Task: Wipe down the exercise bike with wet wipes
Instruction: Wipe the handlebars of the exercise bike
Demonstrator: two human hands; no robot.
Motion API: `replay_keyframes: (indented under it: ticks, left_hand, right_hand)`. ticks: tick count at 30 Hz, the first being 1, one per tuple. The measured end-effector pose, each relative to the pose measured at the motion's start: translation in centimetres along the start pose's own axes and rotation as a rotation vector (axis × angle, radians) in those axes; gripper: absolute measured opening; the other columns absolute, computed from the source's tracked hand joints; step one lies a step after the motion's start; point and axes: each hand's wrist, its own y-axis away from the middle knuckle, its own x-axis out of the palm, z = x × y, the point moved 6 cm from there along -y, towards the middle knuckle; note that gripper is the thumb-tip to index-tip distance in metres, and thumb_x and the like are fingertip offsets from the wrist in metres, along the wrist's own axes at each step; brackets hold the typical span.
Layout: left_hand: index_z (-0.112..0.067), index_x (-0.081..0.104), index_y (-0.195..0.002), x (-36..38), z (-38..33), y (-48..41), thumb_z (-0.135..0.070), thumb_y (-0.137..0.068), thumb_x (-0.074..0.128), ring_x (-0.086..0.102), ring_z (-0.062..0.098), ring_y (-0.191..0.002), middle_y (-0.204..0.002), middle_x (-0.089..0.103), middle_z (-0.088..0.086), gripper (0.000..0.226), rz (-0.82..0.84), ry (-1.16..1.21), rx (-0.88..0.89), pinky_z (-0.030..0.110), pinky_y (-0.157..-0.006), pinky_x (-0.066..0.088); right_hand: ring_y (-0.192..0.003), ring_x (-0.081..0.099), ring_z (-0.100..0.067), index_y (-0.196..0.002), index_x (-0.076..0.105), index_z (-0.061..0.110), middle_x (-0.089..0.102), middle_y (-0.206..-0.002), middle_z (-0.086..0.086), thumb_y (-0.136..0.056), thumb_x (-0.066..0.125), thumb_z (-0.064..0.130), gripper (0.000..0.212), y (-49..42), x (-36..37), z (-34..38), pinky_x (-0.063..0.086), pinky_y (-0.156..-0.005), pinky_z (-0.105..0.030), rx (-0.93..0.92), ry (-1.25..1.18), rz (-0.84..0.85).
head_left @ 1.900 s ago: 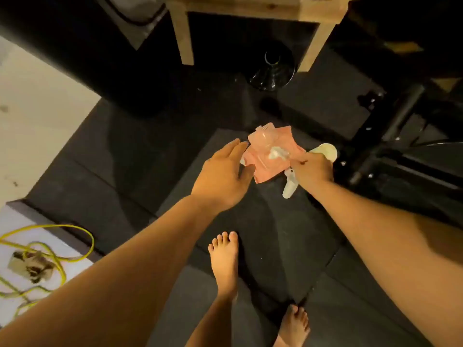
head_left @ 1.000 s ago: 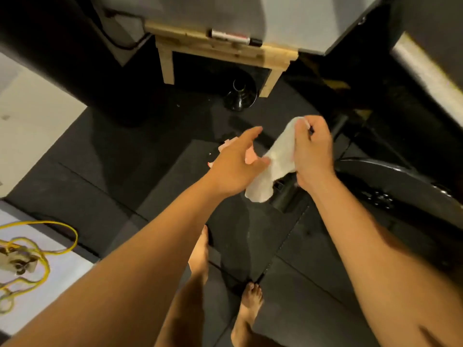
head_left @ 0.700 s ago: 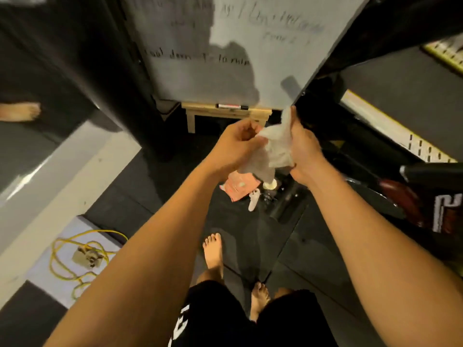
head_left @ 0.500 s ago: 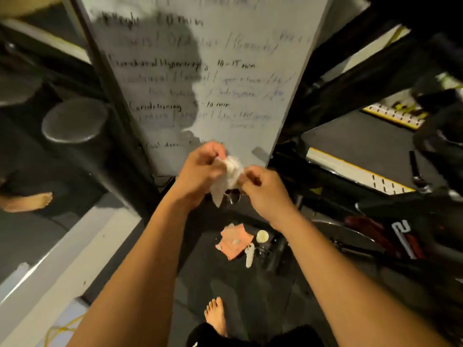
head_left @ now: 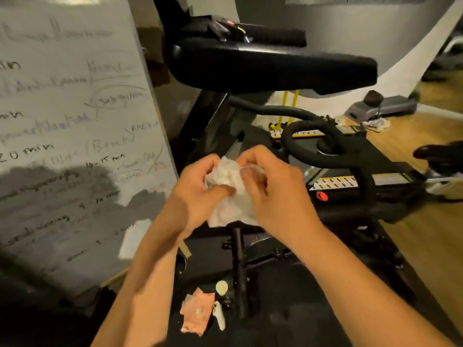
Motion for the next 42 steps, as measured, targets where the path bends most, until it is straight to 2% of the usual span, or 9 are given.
replay_keyframes:
  ticks: [4,7,11,14,17,24,30,35,42]
  left_hand:
    - [-0.024,0.057,-0.091,6.5,1.3,-1.2,-0.023,-0.083,0.075,0.052,0.0,-0.062,-0.067,0.057,-0.014,0.019,0.02,-0.235,0.05,0.022,-0.06,0.044]
    - [-0.03,0.061,-0.106,8.8,2.8,-1.0,-0.023,-0.086,0.072,0.05,-0.002,-0.065,-0.065,0.051,-0.022,0.023,-0.127,-0.352,0.043,0.015,-0.061,0.037]
    - [-0.024,0.068,-0.119,10.8,3.4,0.3,-0.016,-0.098,0.052,0.047,0.007,-0.107,-0.108,0.054,-0.012,0.027,-0.26,-0.492,-0.004,0.008,-0.088,0.035]
    - [-0.019,0.07,-0.117,11.7,3.2,0.9,-0.029,-0.098,0.038,0.05,0.02,-0.124,-0.122,0.06,-0.003,0.038,-0.295,-0.676,-0.009,0.04,-0.107,0.04]
    - [-0.024,0.071,-0.117,13.0,2.8,0.9,-0.036,-0.098,0.036,0.032,0.022,-0.145,-0.132,0.062,-0.008,0.042,-0.27,-0.974,0.024,0.056,-0.12,0.013]
    - [-0.025,0.069,-0.118,10.2,1.4,3.6,-0.017,-0.098,0.059,0.06,0.016,-0.12,-0.122,0.068,-0.001,0.024,-0.681,-0.474,-0.203,0.039,-0.104,0.049]
    - [-0.024,0.073,-0.111,17.0,0.4,0.9,-0.03,-0.097,0.035,0.038,0.022,-0.142,-0.125,0.068,-0.002,0.04,-0.346,-1.163,-0.113,0.059,-0.12,0.004]
    - [-0.021,0.048,-0.14,25.4,1.5,-2.1,-0.031,-0.099,0.041,0.021,0.015,-0.149,-0.15,0.045,-0.002,0.043,0.164,-1.328,-0.114,0.051,-0.119,-0.013]
    - [-0.025,0.069,-0.11,14.5,0.9,-0.5,-0.026,-0.098,0.04,0.058,0.017,-0.117,-0.104,0.072,-0.005,0.031,-0.264,-1.352,-0.139,0.05,-0.121,0.005]
  right_hand:
    - [-0.072,0.058,-0.019,-0.099,0.061,0.025,0.06,-0.083,-0.004,-0.094,0.054,0.016,0.013,-0.1,-3.3,-8.4,0.05,-0.065,-0.04,0.09,0.386,0.293]
    - [-0.087,0.059,-0.03,-0.11,0.062,0.026,0.055,-0.101,-0.005,-0.09,0.054,0.018,0.023,1.3,-2.9,-12.0,0.051,-0.069,-0.039,0.073,0.557,0.413]
    - [-0.072,0.058,-0.028,-0.113,0.065,0.019,0.049,-0.105,-0.005,-0.091,0.044,0.027,0.031,3.2,-2.5,-13.7,0.046,-0.057,-0.034,-0.099,0.539,0.406]
    - [-0.096,0.056,-0.026,-0.112,0.066,0.016,0.058,-0.111,-0.001,-0.091,0.027,0.042,0.05,3.9,-2.7,-15.0,0.047,-0.075,-0.039,-0.18,0.537,0.43]
    - [-0.104,0.06,-0.027,-0.127,0.059,0.018,0.069,-0.107,0.0,-0.096,0.02,0.047,0.058,4.1,-2.5,-15.8,0.044,-0.088,-0.044,-0.253,0.56,0.504]
    - [-0.099,0.064,-0.031,-0.146,0.031,0.009,0.06,-0.122,-0.012,-0.094,0.053,0.04,0.064,3.0,1.9,-11.4,0.052,-0.076,-0.041,-0.388,0.417,0.541]
    - [-0.119,0.059,-0.024,-0.136,0.048,0.015,0.066,-0.12,-0.004,-0.093,0.053,0.034,0.047,4.4,-1.4,-17.0,0.025,-0.116,-0.051,-0.361,0.539,0.547]
    - [-0.128,0.053,-0.031,-0.128,0.06,0.008,0.068,-0.119,-0.009,-0.073,0.077,0.032,0.062,6.6,-7.2,-23.2,0.023,-0.109,-0.068,-0.23,0.745,0.473]
    - [-0.136,0.041,-0.02,-0.155,0.003,0.012,0.023,-0.16,-0.005,-0.095,0.046,0.029,0.076,4.5,0.4,-15.6,0.021,-0.119,-0.045,-0.259,0.528,0.552]
